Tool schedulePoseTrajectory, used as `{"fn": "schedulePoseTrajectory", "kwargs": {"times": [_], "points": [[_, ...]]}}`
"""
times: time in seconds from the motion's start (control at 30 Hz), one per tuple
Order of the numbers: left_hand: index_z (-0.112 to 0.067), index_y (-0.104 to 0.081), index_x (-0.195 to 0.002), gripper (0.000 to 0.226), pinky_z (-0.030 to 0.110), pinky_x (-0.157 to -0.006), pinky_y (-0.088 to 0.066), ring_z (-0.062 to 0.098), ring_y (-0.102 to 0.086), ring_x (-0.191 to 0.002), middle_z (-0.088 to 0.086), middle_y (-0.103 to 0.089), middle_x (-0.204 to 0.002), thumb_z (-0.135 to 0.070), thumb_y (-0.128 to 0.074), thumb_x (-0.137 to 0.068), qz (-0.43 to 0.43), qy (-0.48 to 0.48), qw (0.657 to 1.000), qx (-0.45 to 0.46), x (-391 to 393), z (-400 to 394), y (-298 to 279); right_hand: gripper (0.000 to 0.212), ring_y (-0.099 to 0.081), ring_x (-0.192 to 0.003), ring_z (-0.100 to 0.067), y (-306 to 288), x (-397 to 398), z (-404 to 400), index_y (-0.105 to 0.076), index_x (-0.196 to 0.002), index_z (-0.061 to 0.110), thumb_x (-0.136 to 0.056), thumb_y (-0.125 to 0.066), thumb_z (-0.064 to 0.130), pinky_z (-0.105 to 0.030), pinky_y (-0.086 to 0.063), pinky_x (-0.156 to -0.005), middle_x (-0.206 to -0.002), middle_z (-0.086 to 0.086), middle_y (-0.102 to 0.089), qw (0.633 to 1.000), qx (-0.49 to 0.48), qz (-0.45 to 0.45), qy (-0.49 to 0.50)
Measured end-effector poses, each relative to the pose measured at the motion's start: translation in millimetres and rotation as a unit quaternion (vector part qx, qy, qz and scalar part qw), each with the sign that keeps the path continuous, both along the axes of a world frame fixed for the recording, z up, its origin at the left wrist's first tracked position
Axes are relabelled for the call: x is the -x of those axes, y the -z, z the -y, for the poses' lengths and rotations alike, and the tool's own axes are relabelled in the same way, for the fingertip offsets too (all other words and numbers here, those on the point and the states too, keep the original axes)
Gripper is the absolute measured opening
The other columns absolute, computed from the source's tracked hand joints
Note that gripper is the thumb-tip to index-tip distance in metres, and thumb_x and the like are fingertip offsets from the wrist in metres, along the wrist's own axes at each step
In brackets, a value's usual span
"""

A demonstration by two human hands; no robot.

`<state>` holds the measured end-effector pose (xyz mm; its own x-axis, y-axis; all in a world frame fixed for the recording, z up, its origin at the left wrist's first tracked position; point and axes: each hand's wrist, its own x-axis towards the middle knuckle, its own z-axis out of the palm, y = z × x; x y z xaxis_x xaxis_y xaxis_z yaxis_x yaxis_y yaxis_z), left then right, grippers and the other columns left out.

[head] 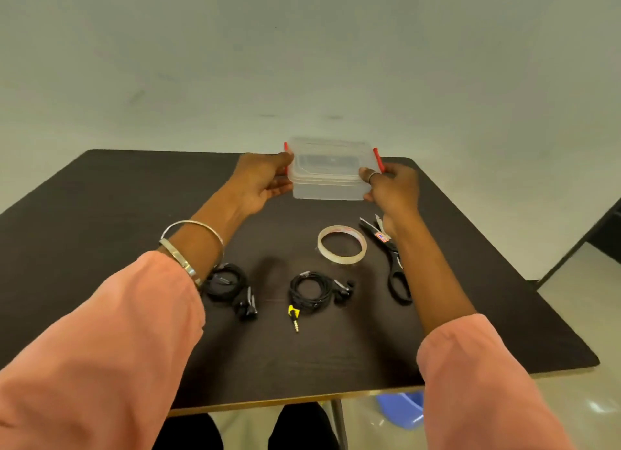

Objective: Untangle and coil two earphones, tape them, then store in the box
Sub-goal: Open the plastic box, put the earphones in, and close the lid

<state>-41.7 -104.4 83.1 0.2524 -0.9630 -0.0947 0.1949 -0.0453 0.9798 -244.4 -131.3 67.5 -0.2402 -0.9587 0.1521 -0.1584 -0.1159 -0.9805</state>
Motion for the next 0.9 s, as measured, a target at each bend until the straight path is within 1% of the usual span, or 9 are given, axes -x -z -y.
{"fn": "schedulePoseTrajectory", "kwargs": {"times": [0.1,0.17,0.23,0.33,0.5,0.63,0.8,0.83,0.9], "points": [[-0.005,-0.067,-0.096,0.017,0.031,-0.070,-0.059,0.018,-0.066,-0.070,0.008,-0.068,-0.082,-0.020,-0.069,-0.087,0.020,-0.037,0.999,-0.011,-39.8,-23.2,10.5,0.023,-0.070,-0.081,-0.025,7.6,-29.7,-12.8,-0.064,-0.089,0.010,-0.080,-0.076,0.028,-0.043,-0.060,-0.073,-0.095,-0.009,-0.070,0.997,-0.033,-0.018,-0.061],[-0.005,-0.067,-0.089,0.016,0.030,-0.067,-0.059,0.017,-0.064,-0.063,0.007,-0.066,-0.075,-0.021,-0.068,-0.088,0.032,-0.064,0.997,-0.012,-62.5,-39.4,23.1,0.024,-0.071,-0.074,-0.022,14.6,-47.7,-21.9,-0.064,-0.083,0.007,-0.082,-0.074,0.028,-0.036,-0.061,-0.066,-0.092,-0.012,-0.071,0.993,-0.047,-0.027,-0.102],[-0.006,-0.067,-0.085,0.015,0.028,-0.061,-0.057,0.015,-0.063,-0.058,0.006,-0.065,-0.070,-0.021,-0.067,-0.088,0.038,-0.091,0.995,-0.013,-81.5,-52.3,37.0,0.026,-0.068,-0.061,-0.018,20.9,-63.4,-29.8,-0.064,-0.084,0.002,-0.086,-0.071,0.027,-0.028,-0.058,-0.057,-0.087,-0.014,-0.071,0.990,-0.056,-0.035,-0.127],[-0.002,-0.064,-0.090,0.019,0.026,-0.055,-0.054,0.014,-0.064,-0.059,0.009,-0.067,-0.073,-0.021,-0.064,-0.089,0.056,-0.122,0.991,-0.018,-101.8,-65.5,57.6,0.029,-0.069,-0.055,-0.015,29.1,-83.8,-37.3,-0.067,-0.089,-0.004,-0.088,-0.068,0.026,-0.026,-0.056,-0.052,-0.081,-0.014,-0.071,0.987,-0.060,-0.051,-0.142],[-0.003,-0.060,-0.076,0.022,0.027,-0.053,-0.054,0.019,-0.066,-0.060,0.014,-0.066,-0.074,-0.020,-0.062,-0.089,0.108,-0.158,0.981,-0.019,-113.0,-68.0,79.0,0.018,-0.071,-0.058,-0.018,39.1,-93.5,-39.4,-0.067,-0.089,0.001,-0.091,-0.064,0.019,-0.030,-0.060,-0.055,-0.081,-0.012,-0.072,0.984,-0.048,-0.098,-0.142],[0.012,-0.064,-0.085,0.031,0.033,-0.057,-0.057,0.029,-0.070,-0.067,0.019,-0.071,-0.078,-0.019,-0.062,-0.089,0.130,-0.182,0.975,-0.002,-113.9,-66.5,88.4,0.011,-0.072,-0.060,-0.020,45.9,-89.9,-36.0,-0.067,-0.089,0.004,-0.093,-0.058,0.009,-0.034,-0.061,-0.059,-0.082,-0.011,-0.072,0.980,-0.028,-0.123,-0.151],[0.006,-0.068,-0.081,0.027,0.027,-0.054,-0.054,0.020,-0.069,-0.058,0.015,-0.073,-0.076,-0.017,-0.060,-0.092,0.137,-0.220,0.966,-0.011,-113.7,-63.8,96.5,0.017,-0.071,-0.060,-0.025,55.1,-86.7,-32.4,-0.067,-0.089,-0.002,-0.095,-0.053,0.006,-0.035,-0.061,-0.060,-0.078,-0.016,-0.072,0.981,-0.059,-0.111,-0.146],[0.003,-0.070,-0.080,0.027,0.028,-0.055,-0.054,0.019,-0.067,-0.056,0.015,-0.072,-0.075,-0.018,-0.059,-0.092,0.145,-0.223,0.964,-0.014,-114.4,-63.5,97.2,0.019,-0.071,-0.060,-0.026,57.0,-86.0,-32.6,-0.067,-0.090,-0.003,-0.095,-0.052,0.007,-0.035,-0.060,-0.061,-0.077,-0.016,-0.072,0.978,-0.062,-0.130,-0.150],[-0.005,-0.072,-0.081,0.024,0.033,-0.060,-0.057,0.017,-0.064,-0.054,0.011,-0.072,-0.076,-0.021,-0.058,-0.093,0.200,-0.232,0.952,-0.024,-114.6,-65.9,97.1,0.021,-0.070,-0.069,-0.026,58.2,-83.9,-31.9,-0.069,-0.094,-0.002,-0.096,-0.052,0.011,-0.035,-0.059,-0.068,-0.081,-0.015,-0.071,0.961,-0.015,-0.242,-0.135]]}}
